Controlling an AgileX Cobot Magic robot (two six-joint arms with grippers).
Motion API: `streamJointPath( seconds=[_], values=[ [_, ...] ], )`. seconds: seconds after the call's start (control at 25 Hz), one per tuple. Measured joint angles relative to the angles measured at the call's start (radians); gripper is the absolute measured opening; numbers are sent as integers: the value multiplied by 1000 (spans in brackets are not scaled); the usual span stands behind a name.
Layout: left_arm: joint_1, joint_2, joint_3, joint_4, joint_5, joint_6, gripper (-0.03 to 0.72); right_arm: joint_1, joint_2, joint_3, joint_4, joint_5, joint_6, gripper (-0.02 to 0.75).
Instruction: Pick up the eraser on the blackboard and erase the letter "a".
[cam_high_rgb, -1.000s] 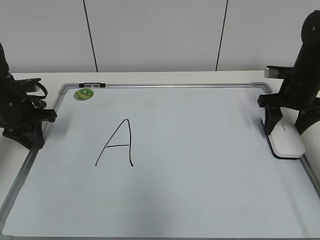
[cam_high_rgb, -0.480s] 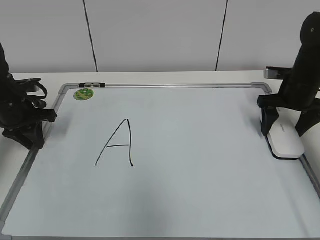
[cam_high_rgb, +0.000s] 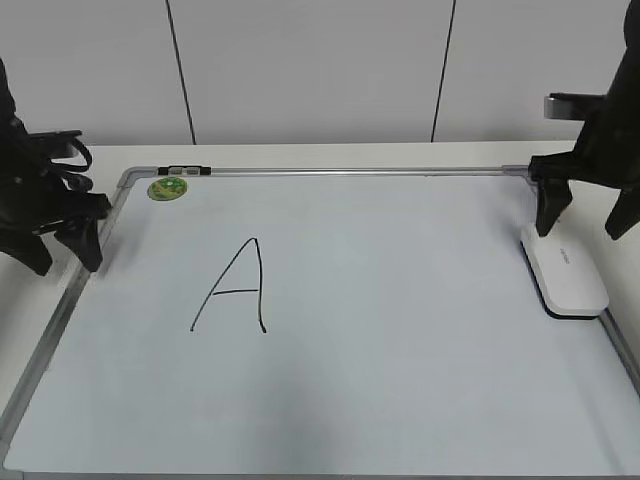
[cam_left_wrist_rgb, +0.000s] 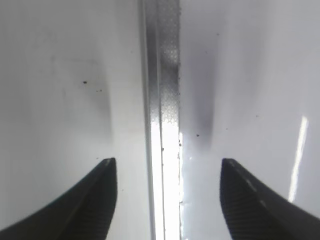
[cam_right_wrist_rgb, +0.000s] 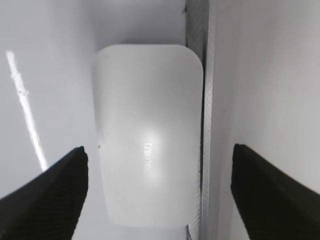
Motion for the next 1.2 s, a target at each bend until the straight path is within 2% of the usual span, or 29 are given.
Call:
streamJointPath(
  seconds=[0.12, 0.24, 0.48, 0.72, 0.92, 1.2],
  values=[
    [0, -32, -7, 15, 32, 0, 570, 0, -36, 0, 0, 0, 7, 668],
    [0, -69, -10, 19, 68, 0, 595, 0, -71, 0, 0, 0, 18, 663],
    [0, -121, -10, 19, 173, -11, 522, 0, -151, 5, 4, 2, 31, 639],
    [0, -254, 3, 95, 201, -28, 500, 3, -279, 109, 29, 4, 63, 597],
    [0, -451, 123, 109, 191, -37, 497, 52, -397, 231, 36, -14, 69, 594],
    [0, -775, 404, 135, 95, -46, 496, 187, -563, 416, -31, -61, 115, 592]
  ],
)
